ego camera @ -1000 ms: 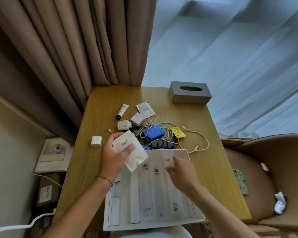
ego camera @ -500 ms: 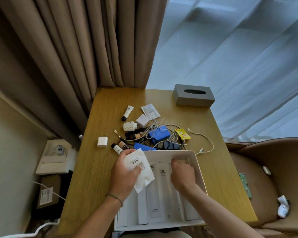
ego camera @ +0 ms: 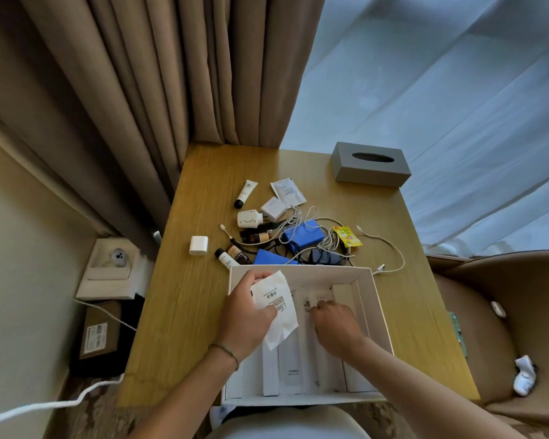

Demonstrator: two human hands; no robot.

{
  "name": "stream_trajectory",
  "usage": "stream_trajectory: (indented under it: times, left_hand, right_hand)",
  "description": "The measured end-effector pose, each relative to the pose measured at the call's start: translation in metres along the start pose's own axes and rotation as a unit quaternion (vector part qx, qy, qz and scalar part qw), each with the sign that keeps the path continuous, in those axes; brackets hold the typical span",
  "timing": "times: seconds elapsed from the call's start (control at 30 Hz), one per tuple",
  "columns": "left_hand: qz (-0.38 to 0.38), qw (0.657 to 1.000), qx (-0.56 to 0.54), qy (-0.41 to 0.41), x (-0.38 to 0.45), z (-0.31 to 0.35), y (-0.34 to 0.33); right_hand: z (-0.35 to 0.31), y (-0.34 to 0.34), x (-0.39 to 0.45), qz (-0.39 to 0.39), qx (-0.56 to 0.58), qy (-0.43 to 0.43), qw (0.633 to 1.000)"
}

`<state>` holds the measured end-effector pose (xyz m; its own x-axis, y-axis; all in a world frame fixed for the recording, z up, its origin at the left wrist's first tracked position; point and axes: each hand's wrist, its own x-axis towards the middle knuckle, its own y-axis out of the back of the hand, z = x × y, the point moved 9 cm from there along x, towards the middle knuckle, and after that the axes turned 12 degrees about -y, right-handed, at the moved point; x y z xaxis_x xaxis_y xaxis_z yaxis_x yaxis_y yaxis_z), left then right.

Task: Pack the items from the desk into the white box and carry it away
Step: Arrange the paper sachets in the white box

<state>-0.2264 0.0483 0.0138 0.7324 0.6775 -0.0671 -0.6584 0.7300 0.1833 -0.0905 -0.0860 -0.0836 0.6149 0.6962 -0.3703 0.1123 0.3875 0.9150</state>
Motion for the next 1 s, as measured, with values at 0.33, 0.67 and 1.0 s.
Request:
stream_trajectory:
  times: [0.33,0.67,1.0]
  left_hand:
    - [-0.224,0.957,0.18,0.035,0.0,-0.044,-0.069]
    - [-0.355,0.89,0.287,0.029,-0.017,-0.083,-0.11]
    - [-0.321,0.789,0.495,-0.17,-0.015,-0.07,-0.115]
  right_hand:
    - [0.022,0.045,-0.008,0.042,0.161,-0.06,0.984]
    - [0.035,0.061,-0.029,0.088,0.262,-0.056,0.959]
    - [0.036,0.064,-0.035,0.106,0.293,-0.036,0.95]
